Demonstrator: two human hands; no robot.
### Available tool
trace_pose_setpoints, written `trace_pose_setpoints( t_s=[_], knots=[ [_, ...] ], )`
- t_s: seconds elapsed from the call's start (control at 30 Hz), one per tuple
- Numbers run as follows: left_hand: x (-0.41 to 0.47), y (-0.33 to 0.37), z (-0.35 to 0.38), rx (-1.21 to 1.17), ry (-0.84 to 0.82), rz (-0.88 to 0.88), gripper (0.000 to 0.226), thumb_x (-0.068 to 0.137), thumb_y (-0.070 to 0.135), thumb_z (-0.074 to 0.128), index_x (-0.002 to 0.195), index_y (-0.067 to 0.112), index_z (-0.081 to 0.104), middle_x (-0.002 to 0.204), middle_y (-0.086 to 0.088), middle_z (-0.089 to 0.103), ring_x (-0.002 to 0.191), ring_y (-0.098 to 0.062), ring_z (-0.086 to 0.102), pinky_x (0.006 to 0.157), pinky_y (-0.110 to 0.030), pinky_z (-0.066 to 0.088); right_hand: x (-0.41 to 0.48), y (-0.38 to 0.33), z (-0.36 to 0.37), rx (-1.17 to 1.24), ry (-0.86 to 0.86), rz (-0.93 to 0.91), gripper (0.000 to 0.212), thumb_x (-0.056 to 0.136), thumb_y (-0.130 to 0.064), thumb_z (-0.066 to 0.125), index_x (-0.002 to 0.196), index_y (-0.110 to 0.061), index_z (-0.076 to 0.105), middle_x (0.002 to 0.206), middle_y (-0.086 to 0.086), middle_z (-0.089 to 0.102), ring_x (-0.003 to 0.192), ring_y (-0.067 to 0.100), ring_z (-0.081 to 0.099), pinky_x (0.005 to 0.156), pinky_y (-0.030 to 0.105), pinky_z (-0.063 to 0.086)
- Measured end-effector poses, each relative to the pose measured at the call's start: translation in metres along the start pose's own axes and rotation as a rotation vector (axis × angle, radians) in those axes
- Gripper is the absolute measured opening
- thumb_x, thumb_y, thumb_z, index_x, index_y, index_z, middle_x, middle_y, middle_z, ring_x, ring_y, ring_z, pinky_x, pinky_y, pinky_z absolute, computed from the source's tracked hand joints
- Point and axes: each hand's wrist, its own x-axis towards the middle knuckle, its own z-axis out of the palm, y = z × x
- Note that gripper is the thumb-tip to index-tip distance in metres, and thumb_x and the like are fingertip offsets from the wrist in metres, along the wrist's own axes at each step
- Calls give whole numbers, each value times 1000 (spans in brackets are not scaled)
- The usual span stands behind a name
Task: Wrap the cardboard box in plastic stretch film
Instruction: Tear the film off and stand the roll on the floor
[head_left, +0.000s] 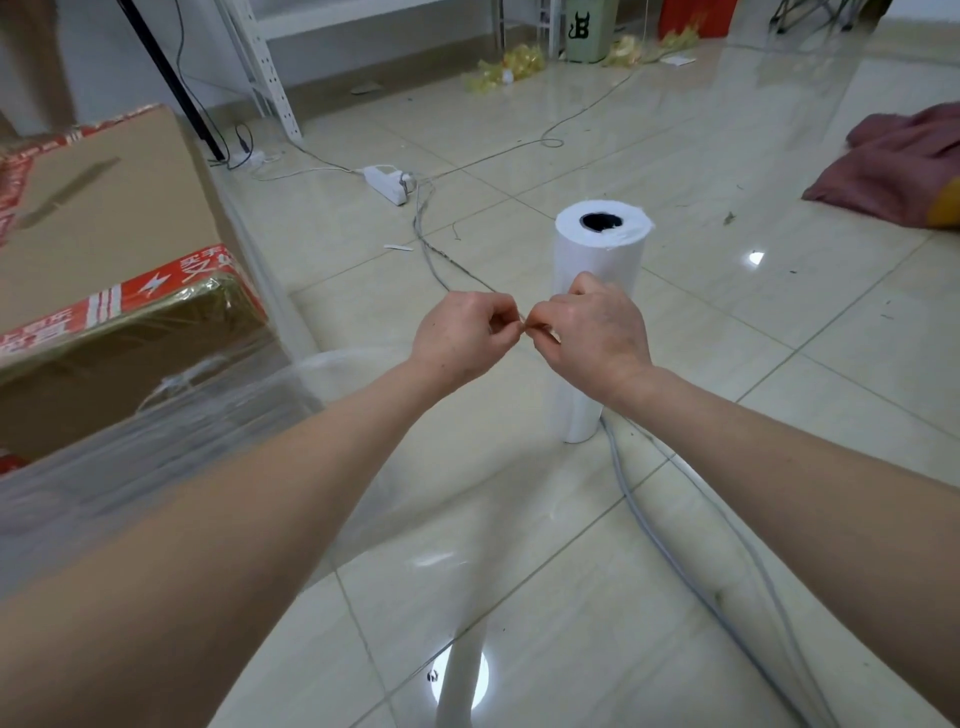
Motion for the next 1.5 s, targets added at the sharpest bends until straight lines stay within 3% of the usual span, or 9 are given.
trace_pose_setpoints(
  t_s=[0.13,0.5,0.67,0.77,0.83,1.0,1.1,1.23,1.5],
  knots=[
    [2,0,3,5,1,-55,13,83,18,55,71,16,60,64,2,60,71,-23,65,65,-41,55,-4,-1,3,28,25,-16,15,69,-14,77,58,-17,66,52,-6,60,58,25,50,54,25,30],
    [9,1,12,141,31,-111,12,84,16,52,74,12,57,78,-8,65,73,-28,67,63,-36,53,-6,3,8,69,96,-72,16,74,-22,62,60,-19,70,55,-9,62,61,24,52,52,28,38],
    [14,-13,3,111,86,-264,14,84,17,53,70,17,54,82,-10,68,76,-29,68,72,-39,56,-2,-5,-2,90,149,-118,27,81,-26,49,64,-20,70,61,-8,65,63,24,52,51,29,40],
    [14,-15,0,-64,-2,-211,13,88,17,52,79,18,62,75,0,69,71,-22,68,74,-39,57,0,-6,-10,73,-90,82,22,93,-23,49,90,-19,70,84,-1,68,87,26,55,65,35,42],
    [11,-5,-1,-157,-81,-163,22,86,20,47,96,19,66,80,7,69,80,-18,66,80,-38,55,-2,2,-8,54,-246,198,23,98,-24,43,104,-23,66,99,0,65,102,22,51,72,34,40],
    [3,13,7,66,-205,-27,38,83,42,58,118,29,60,103,16,64,102,-9,58,87,-33,49,-1,6,-8,83,-269,308,25,99,-27,42,112,-22,63,105,3,62,102,21,53,73,33,43],
    [3,13,17,168,-226,-34,44,79,52,66,115,28,62,104,14,66,100,-9,59,81,-29,48,-1,5,-9,88,-273,301,25,98,-26,43,114,-22,62,105,4,61,100,21,54,74,34,44],
    [7,10,23,133,-78,-102,18,86,34,63,95,23,74,92,4,72,91,-17,64,75,-31,51,-5,12,-2,79,-304,220,30,93,-24,48,121,-25,57,112,-2,61,111,18,49,80,34,44],
    [4,3,28,113,-72,-115,18,89,29,55,78,28,69,72,10,67,79,-14,62,62,-25,40,-11,17,8,0,-293,78,28,98,-33,44,108,-27,70,108,-4,60,104,20,49,72,29,33]
  ],
)
